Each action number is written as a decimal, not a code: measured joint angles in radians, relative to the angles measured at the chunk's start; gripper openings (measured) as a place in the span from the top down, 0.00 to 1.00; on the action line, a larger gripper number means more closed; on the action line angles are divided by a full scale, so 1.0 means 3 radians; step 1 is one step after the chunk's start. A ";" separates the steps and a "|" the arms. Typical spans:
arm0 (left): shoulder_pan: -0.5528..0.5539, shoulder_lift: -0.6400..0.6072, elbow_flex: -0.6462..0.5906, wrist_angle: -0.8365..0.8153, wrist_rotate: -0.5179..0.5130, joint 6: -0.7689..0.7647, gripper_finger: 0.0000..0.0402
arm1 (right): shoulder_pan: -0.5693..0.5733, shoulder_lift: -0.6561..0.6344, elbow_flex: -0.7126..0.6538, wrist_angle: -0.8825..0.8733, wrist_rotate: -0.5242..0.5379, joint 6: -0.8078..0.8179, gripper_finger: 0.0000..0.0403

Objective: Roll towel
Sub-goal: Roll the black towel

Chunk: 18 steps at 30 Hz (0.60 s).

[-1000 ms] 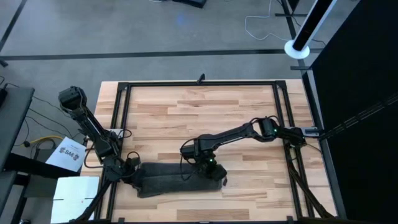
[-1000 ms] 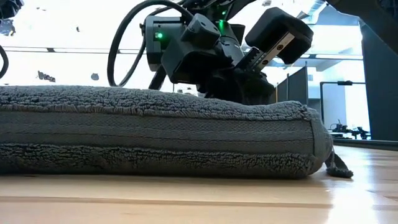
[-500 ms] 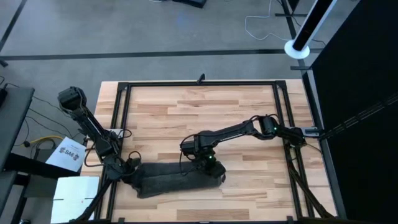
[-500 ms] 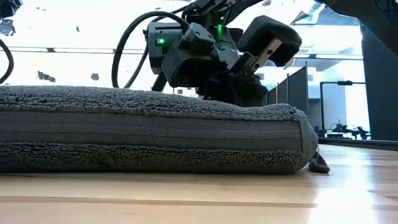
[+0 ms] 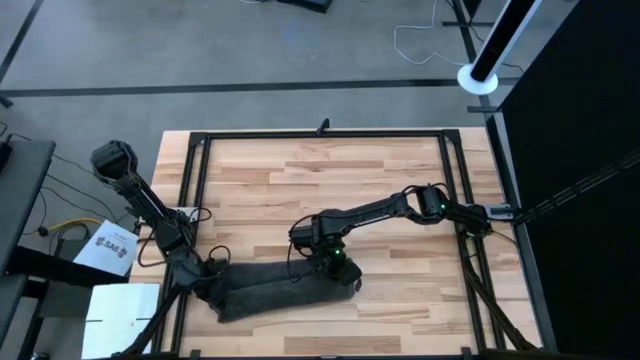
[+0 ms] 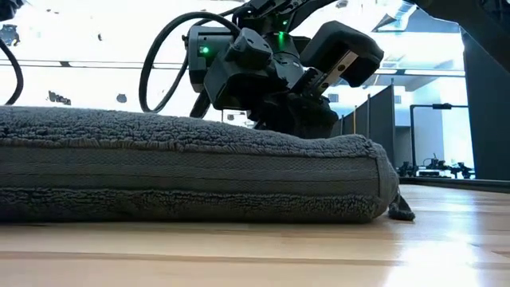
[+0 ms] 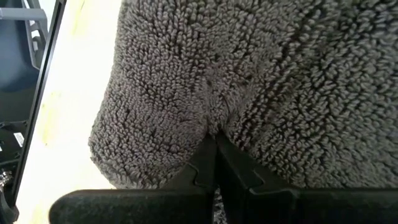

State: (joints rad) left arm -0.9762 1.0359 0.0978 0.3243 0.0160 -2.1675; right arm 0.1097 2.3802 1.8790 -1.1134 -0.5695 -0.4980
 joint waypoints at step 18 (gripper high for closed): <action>0.0414 -0.0008 0.0014 0.0769 0.0274 0.0481 0.71 | 0.0003 0.0000 -0.0003 0.0045 -0.0014 0.0005 1.00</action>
State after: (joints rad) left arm -0.8520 1.0336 0.1021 0.5549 0.0983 -2.0233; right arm 0.1104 2.3802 1.8782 -1.1000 -0.5735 -0.4965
